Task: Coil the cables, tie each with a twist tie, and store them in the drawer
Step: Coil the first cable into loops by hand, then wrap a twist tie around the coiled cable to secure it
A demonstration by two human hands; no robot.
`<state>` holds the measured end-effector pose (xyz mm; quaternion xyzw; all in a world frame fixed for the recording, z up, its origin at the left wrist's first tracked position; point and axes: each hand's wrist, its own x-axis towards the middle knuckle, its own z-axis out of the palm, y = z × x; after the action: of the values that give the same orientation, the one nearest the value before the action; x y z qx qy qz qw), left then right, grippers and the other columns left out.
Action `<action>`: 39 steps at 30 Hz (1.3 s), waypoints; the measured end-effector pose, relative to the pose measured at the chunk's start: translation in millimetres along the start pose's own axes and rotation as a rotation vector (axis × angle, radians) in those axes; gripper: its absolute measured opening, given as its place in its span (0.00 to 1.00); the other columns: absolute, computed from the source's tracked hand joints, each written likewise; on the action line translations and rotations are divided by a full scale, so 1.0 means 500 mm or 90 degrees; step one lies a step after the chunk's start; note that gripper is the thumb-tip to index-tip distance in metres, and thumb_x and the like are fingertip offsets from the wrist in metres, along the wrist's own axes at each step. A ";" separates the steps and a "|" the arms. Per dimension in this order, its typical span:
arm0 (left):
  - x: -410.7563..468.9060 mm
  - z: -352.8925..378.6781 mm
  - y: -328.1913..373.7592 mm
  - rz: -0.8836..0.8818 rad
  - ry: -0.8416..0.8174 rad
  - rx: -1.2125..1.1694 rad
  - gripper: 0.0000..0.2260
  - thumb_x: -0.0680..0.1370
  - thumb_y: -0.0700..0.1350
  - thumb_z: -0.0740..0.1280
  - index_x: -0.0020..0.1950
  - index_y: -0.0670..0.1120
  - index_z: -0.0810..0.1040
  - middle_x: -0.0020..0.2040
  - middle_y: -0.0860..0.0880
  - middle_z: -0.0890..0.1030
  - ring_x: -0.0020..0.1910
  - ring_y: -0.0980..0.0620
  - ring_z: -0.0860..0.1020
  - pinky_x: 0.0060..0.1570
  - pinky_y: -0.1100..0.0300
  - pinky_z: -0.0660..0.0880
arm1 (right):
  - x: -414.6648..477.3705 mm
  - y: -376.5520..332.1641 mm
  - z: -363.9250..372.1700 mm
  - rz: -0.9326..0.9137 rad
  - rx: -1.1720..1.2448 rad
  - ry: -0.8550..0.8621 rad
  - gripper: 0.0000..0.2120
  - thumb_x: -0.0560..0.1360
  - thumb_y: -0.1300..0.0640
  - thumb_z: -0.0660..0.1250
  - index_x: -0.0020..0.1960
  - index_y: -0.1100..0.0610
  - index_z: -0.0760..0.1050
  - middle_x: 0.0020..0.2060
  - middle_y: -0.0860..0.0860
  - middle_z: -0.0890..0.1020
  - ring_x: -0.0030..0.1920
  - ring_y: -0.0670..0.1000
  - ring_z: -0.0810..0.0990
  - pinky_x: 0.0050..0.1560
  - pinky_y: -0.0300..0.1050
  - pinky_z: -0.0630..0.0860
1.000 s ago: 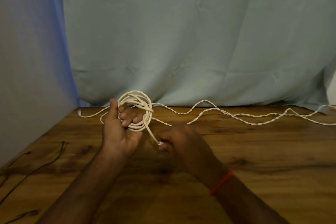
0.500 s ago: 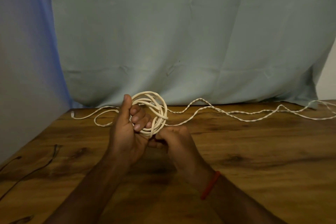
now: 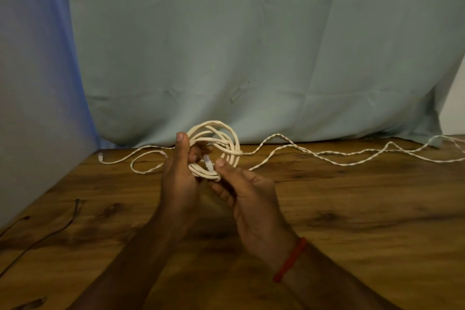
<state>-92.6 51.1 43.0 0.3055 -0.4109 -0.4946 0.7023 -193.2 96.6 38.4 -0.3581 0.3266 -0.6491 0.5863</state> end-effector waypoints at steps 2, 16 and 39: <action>-0.005 0.003 -0.012 -0.020 -0.003 -0.019 0.23 0.73 0.64 0.62 0.43 0.46 0.85 0.48 0.41 0.85 0.52 0.42 0.83 0.52 0.49 0.77 | 0.002 -0.010 -0.001 -0.033 -0.036 0.014 0.09 0.74 0.62 0.74 0.53 0.63 0.83 0.45 0.56 0.88 0.48 0.53 0.87 0.51 0.47 0.83; -0.013 0.012 -0.028 -0.065 0.061 -0.006 0.26 0.81 0.60 0.57 0.58 0.38 0.80 0.52 0.38 0.85 0.52 0.40 0.84 0.55 0.45 0.79 | 0.019 -0.023 -0.019 -0.126 -0.165 -0.073 0.11 0.76 0.69 0.70 0.56 0.60 0.81 0.47 0.54 0.88 0.49 0.50 0.87 0.47 0.39 0.82; 0.020 -0.023 -0.041 -0.050 0.057 0.080 0.27 0.78 0.68 0.58 0.31 0.48 0.75 0.26 0.49 0.77 0.28 0.53 0.76 0.35 0.58 0.74 | 0.050 -0.016 -0.047 -0.108 -0.418 -0.154 0.23 0.69 0.50 0.76 0.61 0.55 0.76 0.42 0.50 0.88 0.43 0.51 0.87 0.37 0.36 0.82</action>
<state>-89.7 35.1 23.0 0.3867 -0.3968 -0.4811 0.6794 -219.0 72.4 34.8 -0.6270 0.4152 -0.5091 0.4187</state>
